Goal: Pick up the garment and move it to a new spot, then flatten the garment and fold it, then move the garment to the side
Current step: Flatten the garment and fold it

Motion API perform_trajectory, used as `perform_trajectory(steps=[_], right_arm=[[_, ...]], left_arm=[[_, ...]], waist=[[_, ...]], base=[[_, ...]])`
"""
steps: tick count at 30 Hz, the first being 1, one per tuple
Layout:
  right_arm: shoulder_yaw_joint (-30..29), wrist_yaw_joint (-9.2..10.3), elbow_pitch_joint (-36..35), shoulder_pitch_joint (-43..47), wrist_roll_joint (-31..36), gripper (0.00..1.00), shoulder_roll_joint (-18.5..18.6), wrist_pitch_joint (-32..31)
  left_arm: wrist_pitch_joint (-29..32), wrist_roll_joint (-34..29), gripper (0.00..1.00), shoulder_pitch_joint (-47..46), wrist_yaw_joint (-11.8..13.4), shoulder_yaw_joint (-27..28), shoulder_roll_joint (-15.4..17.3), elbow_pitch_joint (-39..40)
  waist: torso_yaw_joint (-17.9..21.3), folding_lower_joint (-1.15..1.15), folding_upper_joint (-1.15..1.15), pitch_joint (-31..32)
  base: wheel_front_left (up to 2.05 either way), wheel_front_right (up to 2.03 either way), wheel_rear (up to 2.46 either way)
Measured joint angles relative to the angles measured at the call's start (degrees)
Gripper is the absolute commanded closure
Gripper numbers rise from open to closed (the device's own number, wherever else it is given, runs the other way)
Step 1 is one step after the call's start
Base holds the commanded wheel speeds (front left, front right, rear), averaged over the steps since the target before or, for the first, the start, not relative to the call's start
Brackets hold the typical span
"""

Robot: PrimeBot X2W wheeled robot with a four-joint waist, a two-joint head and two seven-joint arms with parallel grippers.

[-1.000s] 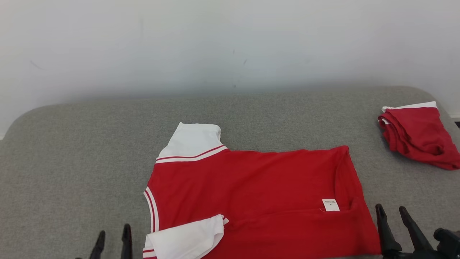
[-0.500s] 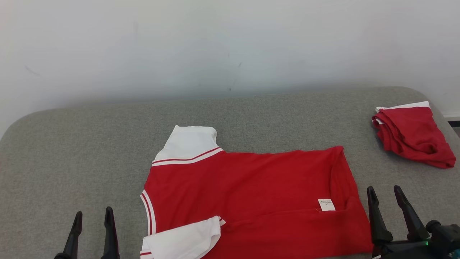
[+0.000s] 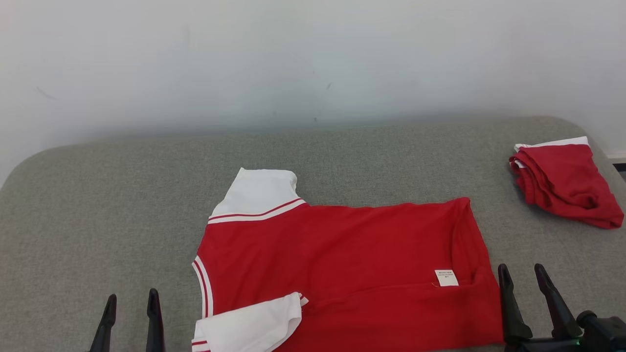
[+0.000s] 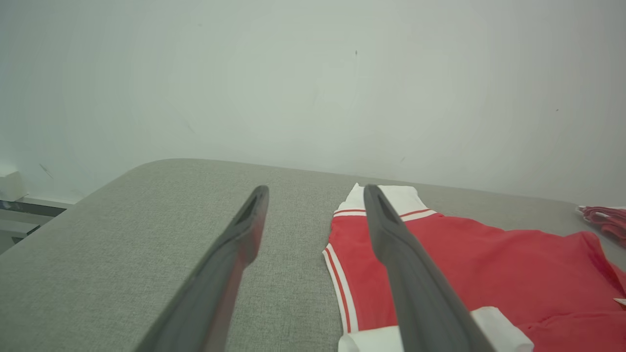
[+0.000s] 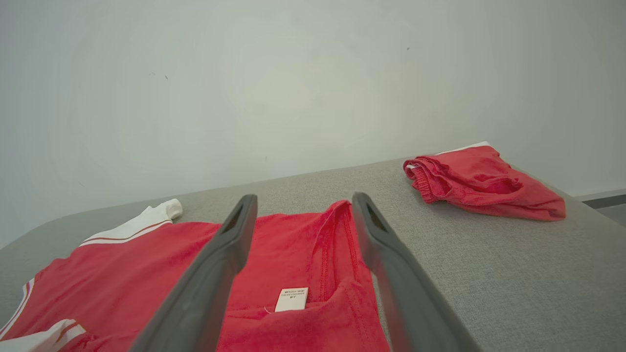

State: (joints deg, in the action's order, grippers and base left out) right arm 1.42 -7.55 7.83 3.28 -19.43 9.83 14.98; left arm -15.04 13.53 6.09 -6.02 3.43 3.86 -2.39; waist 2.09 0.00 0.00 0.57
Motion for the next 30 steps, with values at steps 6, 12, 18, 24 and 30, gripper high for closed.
perform_trajectory(steps=[6, 12, 18, 24, 30], right_arm=[[0.29, 0.0, 3.15, -1.58, 0.15, 0.0, 0.2, -0.02], [1.46, 0.0, 8.46, -10.15, 0.33, 0.0, 2.05, -3.12], [2.02, 0.0, 15.19, -20.34, -1.09, 0.0, 3.66, -9.89], [5.36, 0.0, 20.7, -30.93, -2.66, 0.0, 5.24, -14.55], [8.77, 0.0, 26.75, -40.05, -4.85, 0.0, 4.76, -18.93]], left_arm=[[0.0, -0.68, 0.0, -0.27, -0.55, 0.6, -0.16, -1.48], [0.0, -0.23, 0.0, -8.15, -1.05, -0.18, 2.97, -5.71], [3.79, 1.54, 0.0, -21.18, -1.4, -4.66, 6.7, -10.46], [9.75, 7.76, 0.0, -35.51, -1.48, -10.92, 11.71, -16.7], [14.34, 14.25, 0.0, -48.25, -1.48, -17.78, 16.39, -23.46]], waist=[[0.43, 0.0, 0.0, -0.78], [1.21, 0.0, 0.0, -3.03], [1.83, 0.01, 0.01, -7.04], [2.55, 0.01, 0.01, -12.21], [3.93, 0.02, 0.01, -17.46]], base=[[0.0, 0.0, 0.0], [0.0, 0.0, 0.0], [0.0, 0.0, 0.0], [0.0, 0.0, 0.0], [0.0, 0.0, 0.0]])
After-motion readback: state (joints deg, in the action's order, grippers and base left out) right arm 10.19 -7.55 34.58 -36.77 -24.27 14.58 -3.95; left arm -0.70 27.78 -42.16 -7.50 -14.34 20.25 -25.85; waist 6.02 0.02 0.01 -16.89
